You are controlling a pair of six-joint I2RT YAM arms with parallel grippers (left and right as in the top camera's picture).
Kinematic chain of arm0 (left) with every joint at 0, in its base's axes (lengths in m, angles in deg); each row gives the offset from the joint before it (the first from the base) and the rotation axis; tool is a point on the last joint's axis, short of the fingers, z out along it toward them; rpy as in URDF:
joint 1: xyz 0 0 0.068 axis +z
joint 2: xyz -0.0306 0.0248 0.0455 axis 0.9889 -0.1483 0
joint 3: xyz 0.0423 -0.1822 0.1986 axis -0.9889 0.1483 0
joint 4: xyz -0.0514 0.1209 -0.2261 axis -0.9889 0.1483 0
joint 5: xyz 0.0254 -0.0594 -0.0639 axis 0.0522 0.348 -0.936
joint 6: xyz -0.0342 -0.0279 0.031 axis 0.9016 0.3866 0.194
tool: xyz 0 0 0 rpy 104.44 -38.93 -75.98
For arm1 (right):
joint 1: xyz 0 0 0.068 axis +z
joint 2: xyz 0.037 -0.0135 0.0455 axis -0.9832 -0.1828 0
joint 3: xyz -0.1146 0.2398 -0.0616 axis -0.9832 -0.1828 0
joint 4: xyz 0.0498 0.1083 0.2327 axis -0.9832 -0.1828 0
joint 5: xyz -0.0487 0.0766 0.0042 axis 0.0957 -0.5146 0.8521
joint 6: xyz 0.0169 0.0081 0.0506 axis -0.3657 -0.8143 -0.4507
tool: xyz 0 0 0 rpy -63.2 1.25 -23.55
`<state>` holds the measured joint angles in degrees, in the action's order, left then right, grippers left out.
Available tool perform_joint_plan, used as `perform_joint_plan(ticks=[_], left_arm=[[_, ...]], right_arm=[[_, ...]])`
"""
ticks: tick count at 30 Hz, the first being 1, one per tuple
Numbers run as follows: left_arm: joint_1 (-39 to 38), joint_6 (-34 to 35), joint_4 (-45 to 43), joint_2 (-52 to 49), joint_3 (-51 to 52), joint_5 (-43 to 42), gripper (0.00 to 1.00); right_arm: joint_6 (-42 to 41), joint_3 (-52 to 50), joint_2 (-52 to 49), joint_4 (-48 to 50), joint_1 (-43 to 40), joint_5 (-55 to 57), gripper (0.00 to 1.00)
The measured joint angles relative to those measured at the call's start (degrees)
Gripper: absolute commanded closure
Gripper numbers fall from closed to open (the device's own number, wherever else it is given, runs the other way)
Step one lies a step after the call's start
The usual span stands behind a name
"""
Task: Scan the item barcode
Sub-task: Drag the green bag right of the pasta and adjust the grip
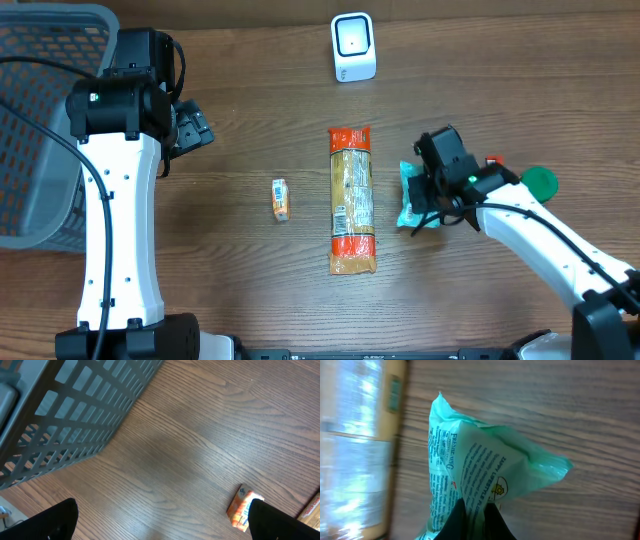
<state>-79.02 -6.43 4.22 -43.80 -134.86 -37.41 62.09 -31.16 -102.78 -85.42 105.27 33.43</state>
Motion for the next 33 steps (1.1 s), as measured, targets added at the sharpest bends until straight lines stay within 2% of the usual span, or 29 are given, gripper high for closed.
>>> perform_joint_plan(ticks=[7,8,9,10,12,14,15,17,20,23,26,27,30,33], left_arm=[[0.00,0.00,0.00,0.00,0.00,0.00,0.00],[0.00,0.00,0.02,0.00,0.00,0.00,0.00],[0.00,0.00,0.02,0.00,0.00,0.00,0.00],[0.00,0.00,0.02,0.00,0.00,0.00,0.00],[0.00,0.00,0.02,0.00,0.00,-0.02,0.00],[0.00,0.00,0.02,0.00,0.00,0.00,0.00],[0.00,0.00,0.02,0.00,0.00,-0.02,0.00],[0.00,0.00,0.02,0.00,0.00,-0.02,0.00],[0.00,0.00,0.02,0.00,0.00,-0.02,0.00],[0.00,0.00,0.02,0.00,0.00,0.00,0.01],[0.00,0.00,0.02,0.00,0.00,0.00,0.00],[0.00,0.00,0.02,0.00,0.00,-0.02,0.00],[0.00,0.00,0.02,0.00,0.00,0.00,0.00],[0.00,0.00,0.00,0.00,0.00,0.00,0.00]], right_arm=[[3.54,-7.67,-0.15,11.28,-0.70,0.35,0.96],[3.76,-8.04,-0.15,11.47,-0.70,0.35,0.92],[3.85,-8.17,-0.15,11.45,-0.70,0.33,0.81],[4.15,-8.24,-0.15,11.47,-0.68,0.31,0.75],[4.37,-8.24,-0.15,11.85,-0.70,0.42,0.68],[4.48,-8.24,-0.15,11.93,-0.70,0.61,0.52],[4.70,-8.24,-0.15,11.74,-0.68,0.79,0.47],[4.94,-7.82,-0.15,10.12,-0.68,1.20,0.45],[5.11,-5.09,-0.15,4.76,-0.68,1.60,0.46],[5.14,0.96,-0.15,-1.77,-0.70,1.79,0.50],[5.03,7.63,-0.11,-7.23,-0.70,0.96,0.65],[4.70,9.57,0.00,-8.76,-0.68,-0.37,0.76],[5.22,11.08,0.31,-10.36,-0.68,-3.76,0.96],[4.92,10.54,0.28,-11.39,-0.70,-7.65,0.96]])
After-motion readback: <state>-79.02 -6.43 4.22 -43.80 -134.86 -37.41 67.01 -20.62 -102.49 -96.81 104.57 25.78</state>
